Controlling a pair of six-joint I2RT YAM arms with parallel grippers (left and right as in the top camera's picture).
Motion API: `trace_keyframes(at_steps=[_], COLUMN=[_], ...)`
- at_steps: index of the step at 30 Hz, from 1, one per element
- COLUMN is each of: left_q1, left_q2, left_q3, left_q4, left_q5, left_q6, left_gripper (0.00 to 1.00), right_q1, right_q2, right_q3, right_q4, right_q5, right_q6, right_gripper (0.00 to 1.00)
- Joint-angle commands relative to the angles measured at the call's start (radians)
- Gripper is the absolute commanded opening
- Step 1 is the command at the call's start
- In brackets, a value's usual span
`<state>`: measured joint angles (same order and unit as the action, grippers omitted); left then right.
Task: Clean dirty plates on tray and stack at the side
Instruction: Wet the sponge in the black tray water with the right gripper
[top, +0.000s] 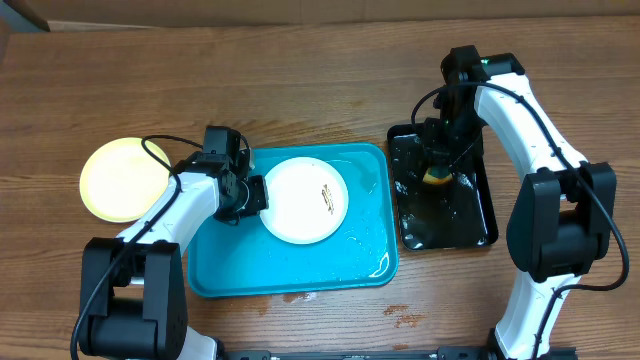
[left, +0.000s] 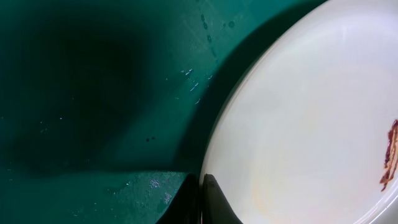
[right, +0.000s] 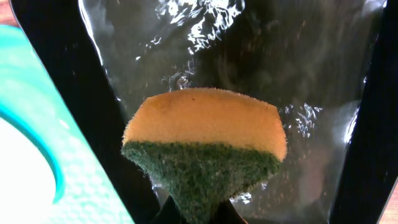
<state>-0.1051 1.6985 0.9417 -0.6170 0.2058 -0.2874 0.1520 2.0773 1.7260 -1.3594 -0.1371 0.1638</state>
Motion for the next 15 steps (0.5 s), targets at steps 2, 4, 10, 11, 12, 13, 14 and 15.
trace_keyframes(at_steps=[2, 4, 10, 11, 12, 13, 14, 15], left_q1=[-0.008, -0.008, -0.008, -0.008, -0.008, -0.008, -0.008, -0.008], left_q2=[0.011, 0.011, 0.011, 0.011, 0.011, 0.011, 0.011, 0.011], left_q3=[0.009, 0.009, 0.009, 0.009, 0.008, 0.008, 0.008, 0.008], left_q4=[0.004, 0.002, -0.008, -0.01, -0.01, -0.008, -0.007, -0.007], left_q5=[-0.006, -0.006, -0.002, -0.003, -0.003, -0.003, -0.003, -0.003], left_q6=[-0.035, -0.035, -0.058, -0.058, -0.058, -0.058, -0.058, -0.058], left_gripper=[0.04, 0.04, 0.04, 0.04, 0.04, 0.04, 0.04, 0.04], right_q1=[0.004, 0.004, 0.004, 0.004, 0.004, 0.004, 0.004, 0.004], right_q2=[-0.023, -0.023, -0.023, -0.023, -0.023, -0.023, -0.023, -0.023], right_q3=[-0.007, -0.007, -0.008, -0.008, -0.008, -0.008, -0.008, -0.008], right_q4=[-0.048, -0.047, -0.079, -0.061, -0.06, -0.074, -0.085, -0.093], right_q5=[0.021, 0.029, 0.049, 0.058, 0.053, 0.028, 0.018, 0.011], right_q6=[0.035, 0.035, 0.043, 0.043, 0.043, 0.043, 0.043, 0.044], right_gripper=[0.04, 0.04, 0.04, 0.04, 0.04, 0.04, 0.04, 0.04])
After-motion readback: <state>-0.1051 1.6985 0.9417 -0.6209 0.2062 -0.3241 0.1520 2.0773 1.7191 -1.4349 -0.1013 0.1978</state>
